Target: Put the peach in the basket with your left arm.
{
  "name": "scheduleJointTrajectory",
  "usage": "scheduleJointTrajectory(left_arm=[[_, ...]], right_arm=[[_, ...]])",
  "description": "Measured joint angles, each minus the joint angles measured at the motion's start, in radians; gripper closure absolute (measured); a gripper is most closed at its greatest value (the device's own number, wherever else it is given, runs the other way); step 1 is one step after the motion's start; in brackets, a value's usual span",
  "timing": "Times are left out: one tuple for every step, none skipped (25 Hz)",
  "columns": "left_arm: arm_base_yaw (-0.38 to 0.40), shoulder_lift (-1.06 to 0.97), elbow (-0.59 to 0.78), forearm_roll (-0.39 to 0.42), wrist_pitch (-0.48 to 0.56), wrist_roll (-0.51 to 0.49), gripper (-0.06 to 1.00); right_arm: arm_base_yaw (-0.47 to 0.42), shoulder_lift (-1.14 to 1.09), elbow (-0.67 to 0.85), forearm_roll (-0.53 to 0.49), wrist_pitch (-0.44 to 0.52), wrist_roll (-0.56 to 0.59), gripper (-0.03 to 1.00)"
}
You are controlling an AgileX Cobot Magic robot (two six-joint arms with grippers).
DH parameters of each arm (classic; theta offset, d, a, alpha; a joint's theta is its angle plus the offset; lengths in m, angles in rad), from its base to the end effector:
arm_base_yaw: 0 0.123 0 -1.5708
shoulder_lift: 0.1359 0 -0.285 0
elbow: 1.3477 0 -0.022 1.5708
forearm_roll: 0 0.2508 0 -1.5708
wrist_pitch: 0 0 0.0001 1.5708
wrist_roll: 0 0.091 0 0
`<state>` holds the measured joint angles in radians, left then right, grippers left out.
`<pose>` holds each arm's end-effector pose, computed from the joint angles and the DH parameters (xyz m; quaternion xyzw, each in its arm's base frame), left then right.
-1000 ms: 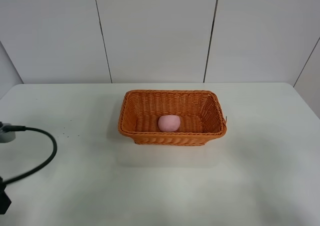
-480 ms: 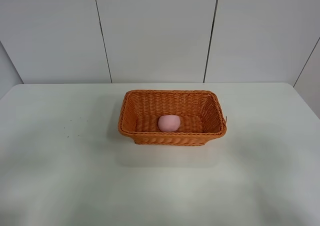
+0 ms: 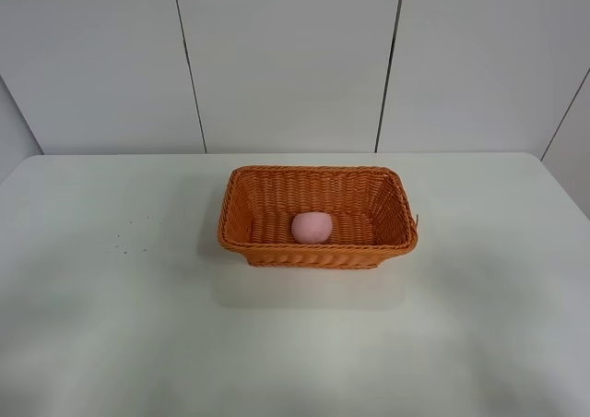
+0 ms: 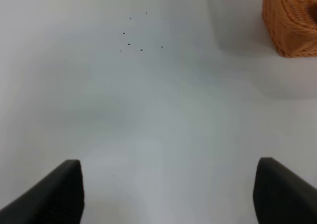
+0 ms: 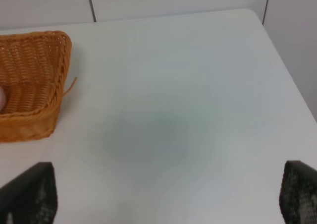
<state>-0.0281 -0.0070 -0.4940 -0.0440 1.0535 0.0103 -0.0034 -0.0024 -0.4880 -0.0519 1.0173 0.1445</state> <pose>-0.0050 -0.0033 0.2762 0.0171 0.8507 -0.0267 0.5247 -0.0021 -0.0040 0.2776 0.0627 0.8417 0.0119 0.5362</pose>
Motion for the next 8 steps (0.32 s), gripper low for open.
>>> scheduleJointTrajectory(left_arm=[[0.000,0.000,0.000,0.000,0.000,0.000,0.13],[0.000,0.000,0.000,0.000,0.000,0.000,0.13],[0.000,0.000,0.000,0.000,0.000,-0.001,0.13],[0.000,0.000,0.000,0.000,0.000,-0.001,0.13],[0.000,0.000,0.000,0.000,0.000,-0.001,0.13],[0.000,0.000,0.000,0.000,0.000,-0.001,0.13],[0.000,0.000,0.000,0.000,0.000,-0.001,0.13],[0.000,0.000,0.000,0.000,0.000,-0.001,0.13]], right_arm=[[0.000,0.000,0.000,0.000,0.000,0.000,0.27],[0.000,0.000,0.000,0.000,0.000,0.000,0.27],[0.000,0.000,0.000,0.000,0.000,0.000,0.27],[0.000,0.000,0.000,0.000,0.000,0.000,0.27],[0.000,0.000,0.000,0.000,0.000,0.000,0.27],[0.000,0.000,0.000,0.000,0.000,0.000,0.27],[0.000,0.000,0.000,0.000,0.000,0.000,0.27],[0.000,0.000,0.000,0.000,0.000,0.000,0.27]])
